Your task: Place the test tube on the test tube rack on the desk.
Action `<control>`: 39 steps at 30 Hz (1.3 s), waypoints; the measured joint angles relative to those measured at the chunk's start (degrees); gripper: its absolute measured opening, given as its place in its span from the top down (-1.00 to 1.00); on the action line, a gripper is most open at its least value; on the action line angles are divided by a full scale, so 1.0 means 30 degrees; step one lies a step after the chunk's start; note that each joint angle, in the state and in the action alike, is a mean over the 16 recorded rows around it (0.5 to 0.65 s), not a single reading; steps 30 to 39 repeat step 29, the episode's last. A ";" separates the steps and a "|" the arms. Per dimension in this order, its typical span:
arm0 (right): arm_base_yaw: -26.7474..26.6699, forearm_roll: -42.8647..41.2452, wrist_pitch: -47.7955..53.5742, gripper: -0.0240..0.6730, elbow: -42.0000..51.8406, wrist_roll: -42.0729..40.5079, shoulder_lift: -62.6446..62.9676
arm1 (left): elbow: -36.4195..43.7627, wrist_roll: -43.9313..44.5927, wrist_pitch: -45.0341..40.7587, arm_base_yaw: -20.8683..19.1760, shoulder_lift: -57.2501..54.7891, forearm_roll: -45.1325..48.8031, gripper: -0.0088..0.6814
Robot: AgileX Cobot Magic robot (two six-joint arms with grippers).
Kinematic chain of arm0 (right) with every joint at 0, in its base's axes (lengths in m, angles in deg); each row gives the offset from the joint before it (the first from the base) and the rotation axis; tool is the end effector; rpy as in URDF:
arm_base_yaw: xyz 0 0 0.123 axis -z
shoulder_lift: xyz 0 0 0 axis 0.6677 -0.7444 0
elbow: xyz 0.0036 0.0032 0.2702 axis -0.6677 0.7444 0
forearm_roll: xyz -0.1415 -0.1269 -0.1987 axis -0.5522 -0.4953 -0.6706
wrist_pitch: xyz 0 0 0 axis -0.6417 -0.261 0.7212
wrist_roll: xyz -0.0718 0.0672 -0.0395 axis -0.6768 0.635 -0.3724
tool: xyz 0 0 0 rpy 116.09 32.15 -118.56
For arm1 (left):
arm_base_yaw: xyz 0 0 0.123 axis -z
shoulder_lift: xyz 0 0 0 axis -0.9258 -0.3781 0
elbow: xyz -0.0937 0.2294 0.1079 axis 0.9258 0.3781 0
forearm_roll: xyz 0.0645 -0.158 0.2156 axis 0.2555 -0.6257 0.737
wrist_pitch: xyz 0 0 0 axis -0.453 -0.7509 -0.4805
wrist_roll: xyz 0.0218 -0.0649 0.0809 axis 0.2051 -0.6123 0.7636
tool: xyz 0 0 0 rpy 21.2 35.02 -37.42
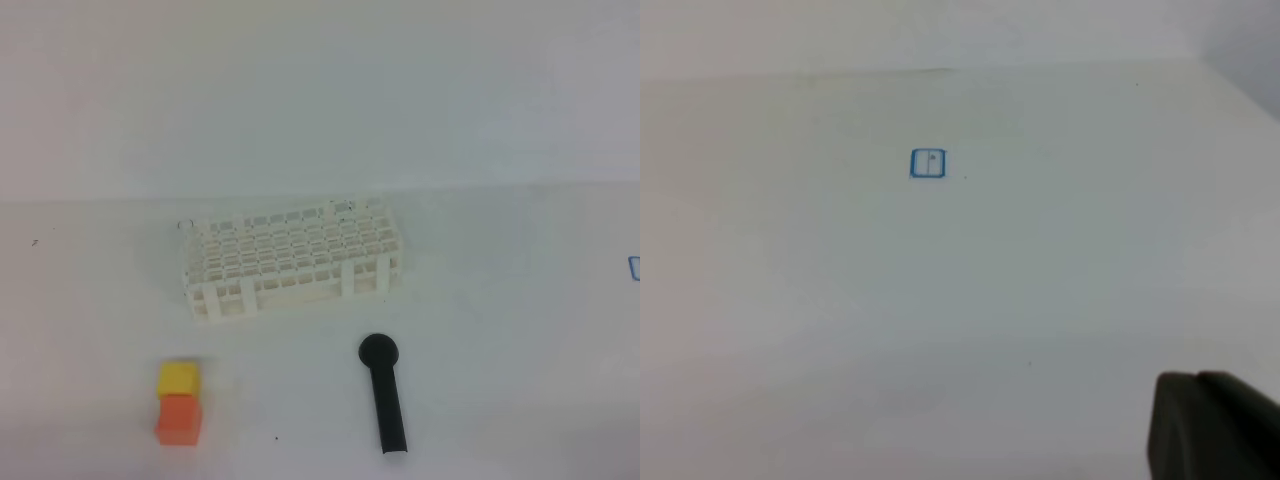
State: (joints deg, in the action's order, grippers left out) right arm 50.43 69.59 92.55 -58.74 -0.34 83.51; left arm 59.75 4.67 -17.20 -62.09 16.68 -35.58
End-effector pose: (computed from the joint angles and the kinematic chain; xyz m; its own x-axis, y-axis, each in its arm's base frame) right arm 0.1039 -0.0201 0.1697 -0.2822 -0.0062 -0.9593 0.1747 0.9829 -0.0578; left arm 0.1080 -0.0065 0.1791 -0.1658 -0.0999 -0.9811 0.0405 0.9933 -0.1080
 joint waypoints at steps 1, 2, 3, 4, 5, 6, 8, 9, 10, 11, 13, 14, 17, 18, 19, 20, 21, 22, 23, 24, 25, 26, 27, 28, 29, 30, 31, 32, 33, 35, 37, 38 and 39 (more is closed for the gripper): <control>0.0000 0.0000 0.0000 0.94 0.0000 0.0000 0.0000 | 0.0000 0.0028 -0.0315 0.0000 0.0000 0.0049 0.98; 0.0000 0.0000 0.0000 0.94 0.0000 0.0000 0.0000 | 0.0000 0.0095 -0.0612 0.0000 0.0000 0.0083 0.98; 0.0000 0.0000 0.0000 0.94 0.0000 0.0000 0.0000 | 0.0000 0.0211 -0.0879 0.0000 0.0000 0.0112 0.98; 0.0000 0.0000 0.0000 0.94 0.0000 0.0000 0.0000 | 0.0000 0.0365 -0.1106 0.0000 0.0000 0.0140 0.98; 0.0000 0.0000 0.0000 0.94 0.0000 0.0000 0.0000 | 0.0000 0.0562 -0.1284 0.0000 0.0000 0.0161 0.98; 0.0000 0.0000 0.0000 0.94 0.0000 0.0000 0.0000 | 0.0000 0.0792 -0.1408 0.0000 0.0000 0.0172 0.98; 0.0000 0.0000 0.0000 0.94 0.0000 0.0000 0.0000 | 0.0000 0.1295 -0.1506 0.0000 0.0000 0.0152 0.98; 0.0000 0.0000 0.0000 0.94 0.0000 0.0000 0.0000 | 0.0000 0.1557 -0.1486 0.0000 0.0000 0.0127 0.98; 0.0000 0.0000 0.0000 0.94 0.0000 0.0000 0.0000 | 0.0000 0.1831 -0.1472 0.0000 0.0000 0.0095 0.98; 0.0000 0.0000 0.0000 0.94 0.0000 0.0000 0.0000 | 0.0000 0.2105 -0.1464 0.0000 0.0000 0.0052 0.98; 0.0000 0.0000 0.0000 0.94 0.0000 0.0000 0.0000 | 0.0000 0.2652 -0.1455 0.0000 0.0000 -0.0036 0.98; 0.0000 0.0000 0.0000 0.94 0.0000 0.0000 0.0000 | 0.0000 0.2925 -0.1450 0.0002 0.0000 -0.0089 0.98; 0.0000 0.0000 0.0000 0.94 0.0000 0.0000 0.0000 | 0.0000 0.3813 -0.1412 0.0048 0.0000 -0.0313 0.98; 0.0000 0.0000 0.0000 0.94 0.0000 0.0000 0.0000 | 0.0000 0.4105 -0.1385 0.0083 0.0000 -0.0404 0.98; 0.0000 0.0000 0.0000 0.94 0.0000 0.0000 0.0000 | 0.0000 0.4372 -0.1358 0.0127 0.0000 -0.0503 0.98; 0.0000 0.0000 0.0000 0.94 0.0000 0.0000 0.0000 | 0.0000 0.4611 -0.1336 0.0179 0.0000 -0.0598 0.98; 0.0000 0.0000 0.0000 0.94 0.0000 0.0000 0.0000 | 0.0000 0.4807 -0.1326 0.0240 0.0000 -0.0678 0.98; 0.0000 0.0000 0.0000 0.94 0.0000 0.0000 0.0000 | 0.0000 0.4970 -0.1323 0.0303 0.0000 -0.0740 0.98; 0.0000 0.0000 0.0000 0.94 0.0000 0.0000 0.0000 | 0.0000 0.5039 -0.1316 0.0324 0.0000 -0.0779 0.98; 0.0000 0.0000 0.0000 0.94 0.0000 0.0000 0.0000 | 0.0000 0.5109 -0.1308 0.0347 0.0000 -0.0810 0.98; 0.0000 0.0000 0.0000 0.94 0.0000 0.0000 0.0000 | 0.0000 0.5181 -0.1300 0.0373 0.0000 -0.0838 0.98; 0.0000 0.0000 0.0000 0.94 0.0000 0.0000 0.0000 | 0.0000 0.5245 -0.1290 0.0405 0.0000 -0.0868 0.98; 0.0000 0.0000 0.0000 0.94 0.0000 0.0000 0.0000 | 0.0000 0.5321 -0.1278 0.0441 0.0000 -0.0904 0.98; 0.0000 0.0000 0.0000 0.94 0.0000 0.0000 0.0000 | 0.0000 0.5412 -0.1263 0.0485 0.0000 -0.0946 0.98; 0.0000 0.0000 0.0000 0.94 0.0000 0.0000 0.0000 | 0.0000 0.5524 -0.1245 0.0539 0.0000 -0.0998 0.98; 0.0000 0.0000 0.0000 0.94 0.0000 0.0000 0.0000 | 0.0000 0.5524 -0.1245 0.0539 0.0000 -0.0998 0.98; 0.0000 0.0000 0.0000 0.94 0.0000 0.0000 0.0000 | 0.0000 0.5524 -0.1245 0.0539 0.0000 -0.0998 0.98; 0.0000 0.0000 0.0000 0.94 0.0000 0.0000 0.0000 | 0.0000 0.5524 -0.1245 0.0539 0.0000 -0.0998 0.98; 0.0000 0.0000 0.0000 0.94 0.0000 0.0000 0.0000 | 0.0000 0.5524 -0.1245 0.0539 0.0000 -0.0998 0.98; 0.0000 0.0000 0.0000 0.94 0.0000 0.0000 0.0000 | 0.0000 0.5524 -0.1245 0.0539 0.0000 -0.0998 0.98; 0.0000 0.0000 0.0000 0.94 0.0000 0.0000 0.0000 | 0.0000 0.5524 -0.1245 0.0539 0.0000 -0.0998 0.98; 0.0000 0.0000 0.0000 0.94 0.0000 0.0000 0.0000 | 0.0000 0.5524 -0.1245 0.0539 0.0000 -0.0998 0.98; 0.0000 0.0000 0.0000 0.94 0.0000 0.0000 0.0000 | 0.0000 0.5524 -0.1245 0.0539 0.0000 -0.0998 0.98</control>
